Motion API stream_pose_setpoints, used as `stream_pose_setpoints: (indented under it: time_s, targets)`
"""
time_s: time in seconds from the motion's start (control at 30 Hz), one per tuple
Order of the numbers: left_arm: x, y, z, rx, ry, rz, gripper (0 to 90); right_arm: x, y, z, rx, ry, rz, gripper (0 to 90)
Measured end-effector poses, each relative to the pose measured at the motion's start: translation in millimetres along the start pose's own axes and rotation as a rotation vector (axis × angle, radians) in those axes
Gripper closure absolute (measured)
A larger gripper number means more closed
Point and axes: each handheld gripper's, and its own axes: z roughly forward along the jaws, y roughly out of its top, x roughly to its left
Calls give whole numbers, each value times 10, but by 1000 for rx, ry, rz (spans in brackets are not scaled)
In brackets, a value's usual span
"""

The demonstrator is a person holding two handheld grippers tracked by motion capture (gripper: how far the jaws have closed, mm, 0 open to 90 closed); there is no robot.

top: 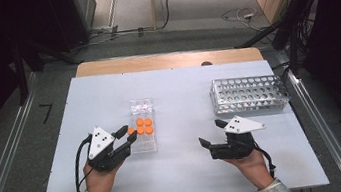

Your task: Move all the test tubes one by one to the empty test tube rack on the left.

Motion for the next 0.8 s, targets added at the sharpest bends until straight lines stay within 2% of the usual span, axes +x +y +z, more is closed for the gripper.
stream_pose_setpoints:
  time_s: [0.13, 0.43, 0.6, 0.8]
  targets:
    - [10, 10, -14, 1, -2, -21, 472, -2, 0, 0, 0, -1, 0, 169]
    - [38, 13, -50, -3, 5, -53, 340, -6, -1, 0, -1, -1, -1, 169]
    - [62, 13, -85, -11, 10, -66, 311, -13, -2, -2, -2, -5, -1, 169]
    - [103, -12, -110, -7, 42, -85, 237, -43, -8, -10, -4, -17, 9, 168]
